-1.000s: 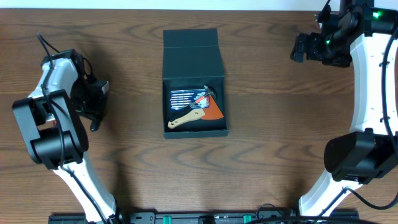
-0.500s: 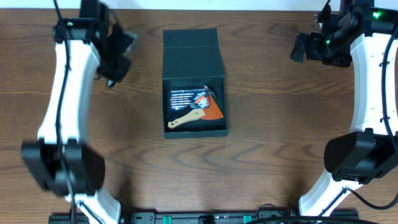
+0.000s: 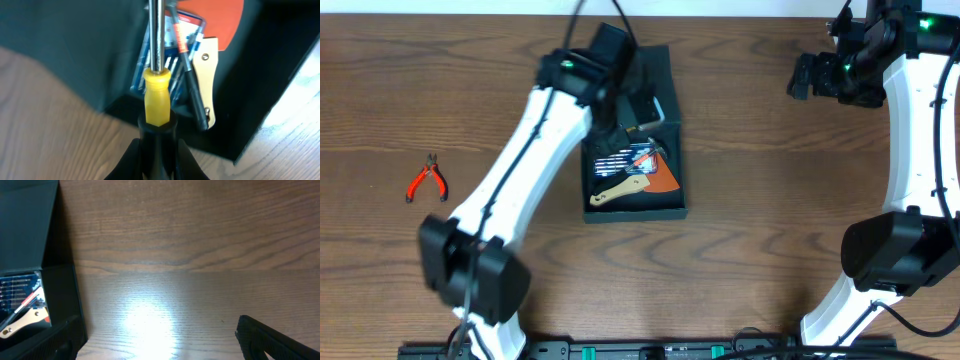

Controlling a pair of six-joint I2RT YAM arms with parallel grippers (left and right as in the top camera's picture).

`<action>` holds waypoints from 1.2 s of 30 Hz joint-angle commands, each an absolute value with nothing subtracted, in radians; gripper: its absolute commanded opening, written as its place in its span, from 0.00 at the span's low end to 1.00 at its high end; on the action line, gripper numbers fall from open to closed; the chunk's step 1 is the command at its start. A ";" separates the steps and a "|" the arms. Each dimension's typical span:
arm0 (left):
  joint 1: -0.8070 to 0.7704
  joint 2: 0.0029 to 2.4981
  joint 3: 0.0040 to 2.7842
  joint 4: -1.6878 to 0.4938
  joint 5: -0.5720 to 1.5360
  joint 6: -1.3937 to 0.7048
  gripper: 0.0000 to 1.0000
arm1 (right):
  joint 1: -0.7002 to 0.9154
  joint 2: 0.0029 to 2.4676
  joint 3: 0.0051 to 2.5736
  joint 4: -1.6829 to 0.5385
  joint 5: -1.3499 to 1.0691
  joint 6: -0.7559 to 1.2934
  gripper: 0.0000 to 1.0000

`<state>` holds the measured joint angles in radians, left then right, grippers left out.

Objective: Pack container
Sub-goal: 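Lower the screwdriver into the box and open the left gripper, then move the left gripper back over the red pliers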

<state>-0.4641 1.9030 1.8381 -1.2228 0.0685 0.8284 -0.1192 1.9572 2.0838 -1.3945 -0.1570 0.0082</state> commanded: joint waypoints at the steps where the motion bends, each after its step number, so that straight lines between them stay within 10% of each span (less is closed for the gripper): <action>1: -0.479 1.987 1.827 -1.227 0.068 0.904 0.12 | -0.117 1.966 2.078 -1.395 -0.154 0.022 0.99; 17: -0.481 2.158 1.829 -1.156 -0.002 0.948 0.27 | -0.117 1.966 2.078 -1.407 -0.154 0.022 0.99; 24: -0.477 2.098 1.866 -1.151 -0.157 0.688 0.49 | -0.117 1.966 2.078 -1.407 -0.154 0.022 0.99; 36: -0.234 1.760 1.868 -1.270 -0.192 0.412 0.50 | -0.117 1.966 2.078 -1.406 -0.153 0.022 0.99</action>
